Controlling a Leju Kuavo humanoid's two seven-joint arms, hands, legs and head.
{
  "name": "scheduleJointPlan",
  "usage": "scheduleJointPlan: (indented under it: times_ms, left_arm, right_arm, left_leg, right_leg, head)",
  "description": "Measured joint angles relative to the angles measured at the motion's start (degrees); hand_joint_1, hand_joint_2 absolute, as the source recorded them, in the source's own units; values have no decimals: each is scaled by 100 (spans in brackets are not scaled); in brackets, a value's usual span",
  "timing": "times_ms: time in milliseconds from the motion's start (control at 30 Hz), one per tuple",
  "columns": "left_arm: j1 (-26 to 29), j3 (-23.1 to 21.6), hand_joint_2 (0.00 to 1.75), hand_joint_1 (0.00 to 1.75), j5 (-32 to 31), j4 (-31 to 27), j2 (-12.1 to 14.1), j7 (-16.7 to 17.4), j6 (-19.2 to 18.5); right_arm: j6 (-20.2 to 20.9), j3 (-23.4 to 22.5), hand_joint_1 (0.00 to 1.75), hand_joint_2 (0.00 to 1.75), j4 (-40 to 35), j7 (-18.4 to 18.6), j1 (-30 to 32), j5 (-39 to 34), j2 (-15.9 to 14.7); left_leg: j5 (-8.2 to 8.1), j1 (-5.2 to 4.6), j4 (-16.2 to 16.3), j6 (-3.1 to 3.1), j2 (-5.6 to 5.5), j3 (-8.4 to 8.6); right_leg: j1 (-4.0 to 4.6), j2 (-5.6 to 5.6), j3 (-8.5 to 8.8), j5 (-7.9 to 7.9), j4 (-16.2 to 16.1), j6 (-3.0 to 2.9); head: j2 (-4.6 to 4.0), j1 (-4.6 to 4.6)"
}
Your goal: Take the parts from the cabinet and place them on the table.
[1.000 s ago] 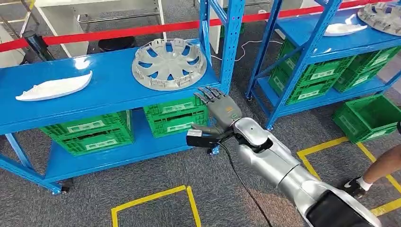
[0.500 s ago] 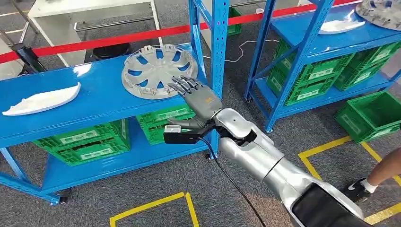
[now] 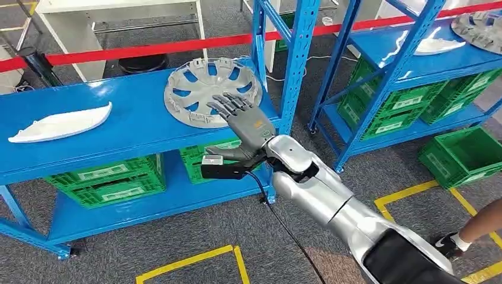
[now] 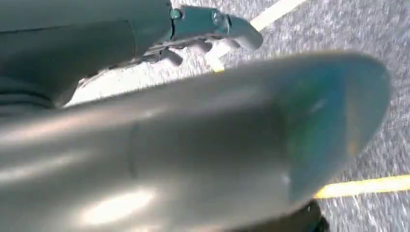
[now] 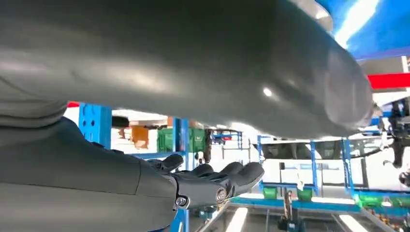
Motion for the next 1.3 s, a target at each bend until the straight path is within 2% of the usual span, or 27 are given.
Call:
scheduleJointPlan:
  times_ms: [67, 100, 200, 300, 333, 400, 433, 467, 500, 567, 600, 633, 667, 700, 800, 833, 900, 933, 967, 1000, 1067, 1100, 1133, 1167, 1233, 1267, 1300]
  left_arm:
    - [-13, 0, 0, 0, 0, -2, -4, -7, -2]
    - [-14, 0, 0, 0, 0, -2, -20, -11, -2]
    - [-20, 37, 0, 0, 0, -11, -22, -11, -2]
    - [-16, 44, 0, 0, -2, -24, -17, -20, -9]
    - [-24, 44, 0, 0, -2, -24, -15, -15, -15]
    - [-26, 50, 0, 0, -2, -24, 2, -4, -20]
    - [-12, 61, 0, 0, -2, -24, 4, 0, -20]
    - [2, 81, 0, 0, -2, -24, 9, 2, -22]
    - [7, 94, 0, 0, -2, -24, 13, -2, -22]
    - [-3, 114, 0, 0, -2, -28, 20, -11, -35]
    - [-3, 122, 0, 0, -2, -26, 15, -20, -42]
    - [-18, 131, 0, 0, -2, -24, 2, -22, -55]
    - [-39, 136, 0, 0, -2, -26, 4, -24, -59]
    - [-32, 138, 0, 0, -2, -26, 4, -29, -83]
    - [-27, 140, 0, 0, -4, -31, 2, -59, -92]
    - [-33, 140, 0, 0, -7, -33, 9, -61, -92]
    - [-40, 142, 0, 0, -9, -35, 11, -74, -92]
    - [-37, 142, 0, 0, -9, -33, 11, -79, -90]
    - [-34, 142, 0, 0, -9, -33, 11, -83, -92]
    - [-31, 142, 0, 0, -9, -33, 11, -94, -94]
    - [-40, 142, 0, 0, -9, -35, 9, -112, -94]
    - [-44, 142, 0, 0, -9, -35, 4, -120, -94]
    - [-48, 142, 0, 0, -9, -35, -7, -123, -94]
    - [-53, 142, 0, 0, -9, -37, -2, -123, -94]
    - [-28, 142, 0, 0, -7, -35, -4, -125, -94]
    - [-18, 144, 0, 0, -7, -35, -4, -125, -94]
    - [-12, 144, 0, 0, -7, -35, 20, -125, -94]
  right_arm:
    - [7, 0, 0, 0, 0, -2, -11, -2, 18]
    - [18, 0, 0, 0, 0, -7, -19, -15, 20]
    - [83, 7, 0, 0, 2, -52, -38, -81, 57]
    - [94, 7, 0, 0, 2, -126, -49, -140, 81]
    - [98, 7, 0, 0, 2, -153, -65, -157, 94]
    - [112, 11, 0, 0, 11, -171, -46, -186, 98]
    - [116, 11, 0, 0, 22, -179, -30, -190, 98]
    - [116, 13, 0, 0, 33, -199, -17, -199, 98]
    - [116, 15, 0, 0, 42, -238, -7, -208, 98]
    - [105, 17, 0, 0, 44, -295, -7, -254, 101]
    - [90, 17, 0, 0, 44, -326, -7, -264, 101]
    - [75, 17, 0, 0, 48, -347, -10, -273, 96]
    - [72, 22, 0, 0, 50, -352, 0, -275, 96]
    - [70, 22, 0, 0, 52, -356, 11, -275, 96]
    - [66, 24, 0, 0, 52, -354, 15, -278, 96]
    - [66, 24, 0, 0, 52, -354, 10, -278, 96]
    - [70, 24, 0, 0, 55, -354, 38, -278, 94]
    - [72, 26, 0, 0, 61, -354, 65, -275, 92]
    - [72, 26, 0, 0, 70, -352, 86, -275, 87]
    - [74, 26, 0, 0, 77, -352, 100, -273, 83]
    - [74, 26, 0, 0, 77, -352, 95, -264, 83]
    - [74, 26, 0, 0, 77, -352, 86, -260, 81]
    - [74, 26, 0, 0, 76, -352, 78, -258, 70]
    - [77, 26, 0, 0, 76, -352, 69, -258, 68]
    - [79, 26, 0, 0, 79, -347, 62, -258, 68]
    - [79, 26, 0, 0, 79, -352, 44, -256, 70]
    - [79, 26, 0, 0, 77, -354, 35, -256, 81]
  left_leg:
    - [-46, -19, 0, -17, -10, 81]
    - [-66, -9, 0, -33, -7, 85]
    - [-82, -6, -24, -146, 0, 70]
    - [-153, -27, 55, -240, 12, 88]
    - [-315, -17, 350, -265, 11, -51]
    - [-673, 17, 1257, -328, 11, -543]
    - [-725, 31, 1591, -356, 12, -762]
    - [-636, 44, 1613, -376, 12, -824]
    - [-434, 60, 1399, -390, 13, -766]
    - [150, 99, 439, -426, 28, -362]
    - [230, 112, 30, -445, 77, -189]
    - [164, 69, -34, -414, 64, -131]
    - [165, 80, -1, -302, 49, -160]
    - [149, 77, 9, -266, 37, -174]
    - [142, 85, -13, -122, -6, -147]
    - [133, 86, -13, -88, -18, -143]
    - [116, 72, -12, -58, -48, -143]
    - [112, 62, -9, -52, -72, -141]
    - [107, 56, -6, -48, -101, -136]
    - [100, 52, -2, -50, -139, -128]
    - [86, 41, 1, -59, -218, -95]
    - [79, 40, 1, -71, -257, -81]
    - [70, 19, 4, -101, -278, -94]
    - [78, 30, 2, -142, -319, -101]
    - [94, 64, -45, -223, -366, -99]
    - [97, 43, -68, -272, -393, -94]
    - [73, 66, -28, -276, -343, -110]
  right_leg:
    - [43, 0, 448, 610, -1065, -108]
    - [88, -8, 593, 642, -1396, -185]
    - [139, -3, 614, 596, -1476, -189]
    - [44, 1, 766, 645, -1639, -235]
    - [30, -8, 793, 632, -1641, -262]
    - [26, -13, 828, 595, -1638, -290]
    - [24, -13, 840, 573, -1635, -290]
    - [17, -9, 858, 561, -1632, -281]
    - [5, 1, 883, 537, -1627, -262]
    - [-33, 8, 942, 463, -1586, -203]
    - [-27, 3, 953, 414, -1564, -151]
    - [15, 17, 922, 385, -1517, -111]
    - [33, 5, 909, 393, -1536, -89]
    - [37, 0, 914, 391, -1546, -76]
    - [-10, -21, 893, 276, -1437, 28]
    - [-6, -19, 743, 115, -1130, 46]
    - [-8, -17, 248, -270, -205, 68]
    - [-6, -17, 9, -368, 196, 66]
    - [-5, -16, -111, -323, 331, 55]
    - [-1, -12, -87, -129, 159, 28]
    - [11, 34, 298, 431, -764, -46]
    - [24, 128, 522, 646, -1255, -100]
    - [35, 246, 609, 555, -1440, -132]
    - [47, 192, 610, 579, -1473, -116]
    - [78, 162, 610, 568, -1473, -146]
    - [50, 132, 658, 598, -1527, -183]
    - [-11, 68, 710, 639, -1594, -201]
  head:
    - [0, 0]
    - [2, -7]
    - [0, -26]
    - [0, -43]
    - [0, -84]
    - [0, -79]
    - [2, -83]
    - [0, -81]
    - [0, -83]
    - [0, -83]
    - [2, -85]
    - [0, -131]
    - [0, -116]
    - [0, -90]
    - [0, -79]
    - [0, -68]
    - [0, -59]
    - [2, -61]
    - [0, -59]
    - [0, -59]
    - [2, -59]
    - [0, -59]
    - [0, -74]
    - [0, -59]
    - [0, -59]
    - [0, -66]
    - [0, -66]
